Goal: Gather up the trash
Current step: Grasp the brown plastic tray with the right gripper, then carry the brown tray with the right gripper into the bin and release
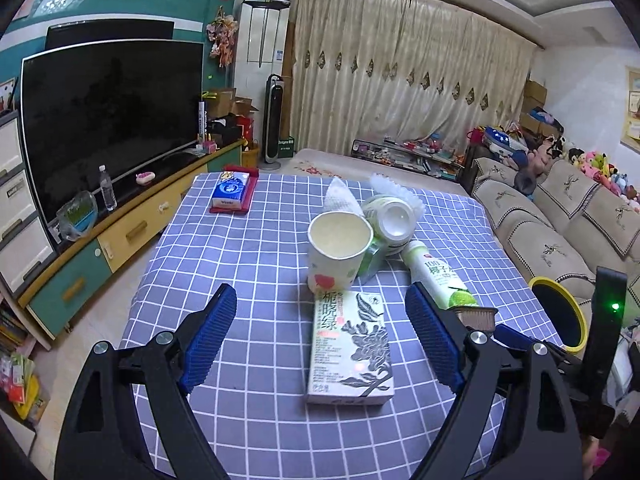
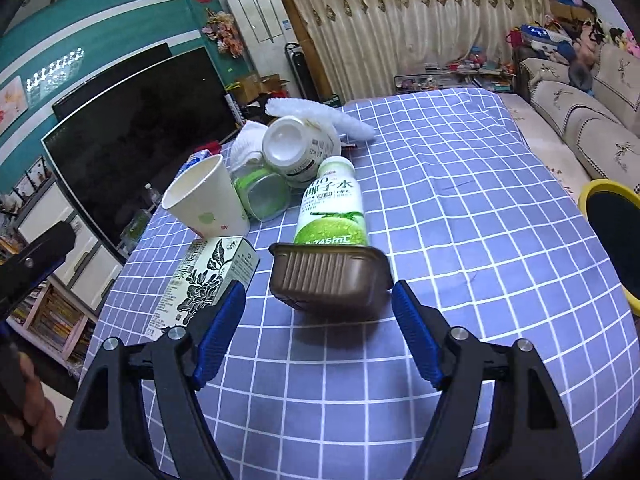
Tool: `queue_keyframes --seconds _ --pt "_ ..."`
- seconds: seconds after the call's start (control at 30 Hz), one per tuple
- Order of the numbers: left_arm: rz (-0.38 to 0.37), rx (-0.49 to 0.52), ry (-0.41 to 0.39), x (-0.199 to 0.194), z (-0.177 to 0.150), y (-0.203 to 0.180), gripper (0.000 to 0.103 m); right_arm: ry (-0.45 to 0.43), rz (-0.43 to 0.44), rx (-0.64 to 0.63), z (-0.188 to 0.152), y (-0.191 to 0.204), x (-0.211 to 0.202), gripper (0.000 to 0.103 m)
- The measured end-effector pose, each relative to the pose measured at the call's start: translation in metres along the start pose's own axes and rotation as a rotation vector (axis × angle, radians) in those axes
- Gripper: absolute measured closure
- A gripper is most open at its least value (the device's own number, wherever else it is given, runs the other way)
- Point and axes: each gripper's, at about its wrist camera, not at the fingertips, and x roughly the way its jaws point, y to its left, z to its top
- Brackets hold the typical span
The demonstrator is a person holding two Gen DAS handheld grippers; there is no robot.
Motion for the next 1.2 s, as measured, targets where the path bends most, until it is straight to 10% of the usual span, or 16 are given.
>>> queue_keyframes --seconds 0.6,1.2 --pt "-0.044 -0.040 0.056 0.024 -0.014 0.014 0.018 0.046 -0.040 0.044 -0.005 -0.010 0.018 0.041" --pt "-0.052 -0.004 0.069 0.032 -0.018 -0.008 0.018 -0.064 -0.094 0.035 -0.002 -0.062 -0.058 0.041"
